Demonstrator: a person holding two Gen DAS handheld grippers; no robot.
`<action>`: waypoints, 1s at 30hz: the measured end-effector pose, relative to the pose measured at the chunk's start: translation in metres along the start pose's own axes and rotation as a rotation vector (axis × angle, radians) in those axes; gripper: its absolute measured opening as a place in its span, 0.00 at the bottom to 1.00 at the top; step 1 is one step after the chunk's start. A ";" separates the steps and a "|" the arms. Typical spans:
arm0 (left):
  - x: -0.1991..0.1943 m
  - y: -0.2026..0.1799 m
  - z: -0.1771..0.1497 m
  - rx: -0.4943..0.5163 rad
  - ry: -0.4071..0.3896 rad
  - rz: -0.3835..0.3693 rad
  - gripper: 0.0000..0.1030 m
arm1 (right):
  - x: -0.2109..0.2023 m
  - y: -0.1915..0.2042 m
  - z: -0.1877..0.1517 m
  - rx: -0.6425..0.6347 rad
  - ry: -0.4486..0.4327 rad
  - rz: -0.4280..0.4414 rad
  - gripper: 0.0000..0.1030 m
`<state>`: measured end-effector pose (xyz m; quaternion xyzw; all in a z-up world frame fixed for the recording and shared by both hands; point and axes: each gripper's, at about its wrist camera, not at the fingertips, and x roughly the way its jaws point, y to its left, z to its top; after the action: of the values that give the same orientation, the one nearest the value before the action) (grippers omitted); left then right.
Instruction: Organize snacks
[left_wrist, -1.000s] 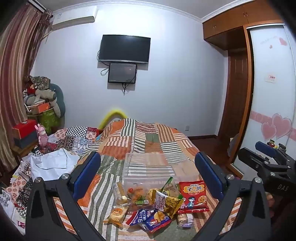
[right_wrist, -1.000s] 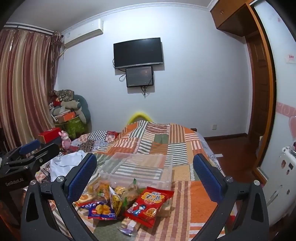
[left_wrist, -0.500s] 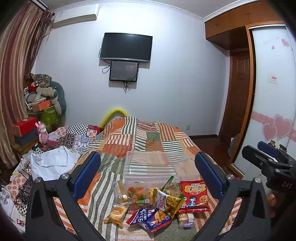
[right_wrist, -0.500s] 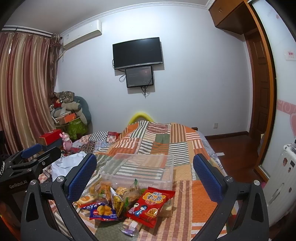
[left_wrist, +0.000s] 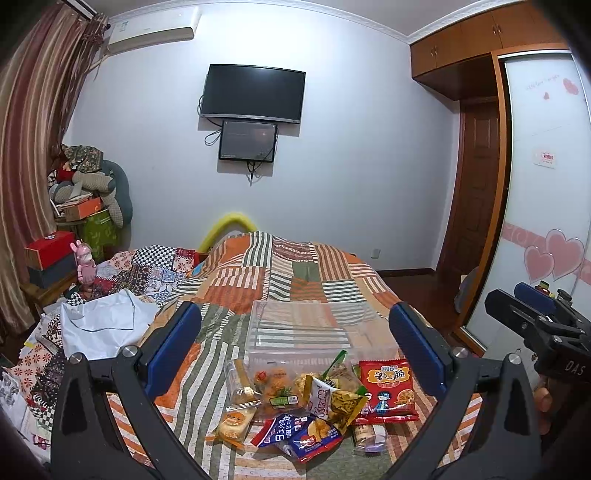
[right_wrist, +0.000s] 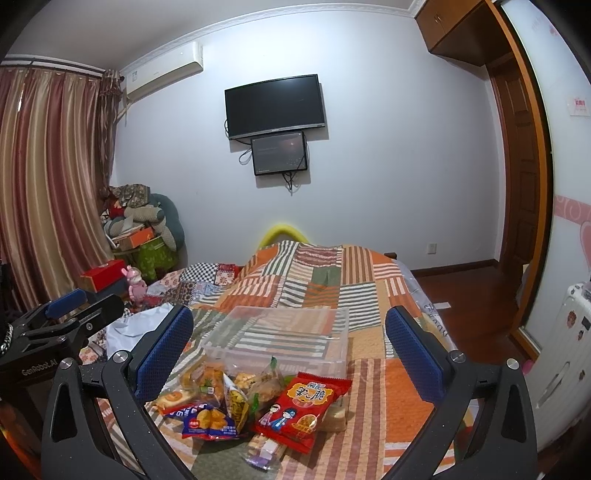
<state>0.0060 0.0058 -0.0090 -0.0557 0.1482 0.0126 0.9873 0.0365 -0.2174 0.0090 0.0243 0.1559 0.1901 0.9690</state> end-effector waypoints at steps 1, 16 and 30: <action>0.000 0.000 0.000 0.000 0.000 0.000 1.00 | 0.000 0.000 0.000 0.000 0.000 0.001 1.00; 0.000 -0.002 0.003 -0.015 0.008 -0.014 1.00 | 0.000 0.001 0.001 0.000 -0.002 0.007 1.00; -0.001 -0.001 0.002 -0.008 0.002 -0.011 1.00 | 0.001 0.001 0.001 0.000 0.001 0.014 1.00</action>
<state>0.0054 0.0047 -0.0065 -0.0602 0.1488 0.0079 0.9870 0.0375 -0.2160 0.0098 0.0254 0.1564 0.1970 0.9675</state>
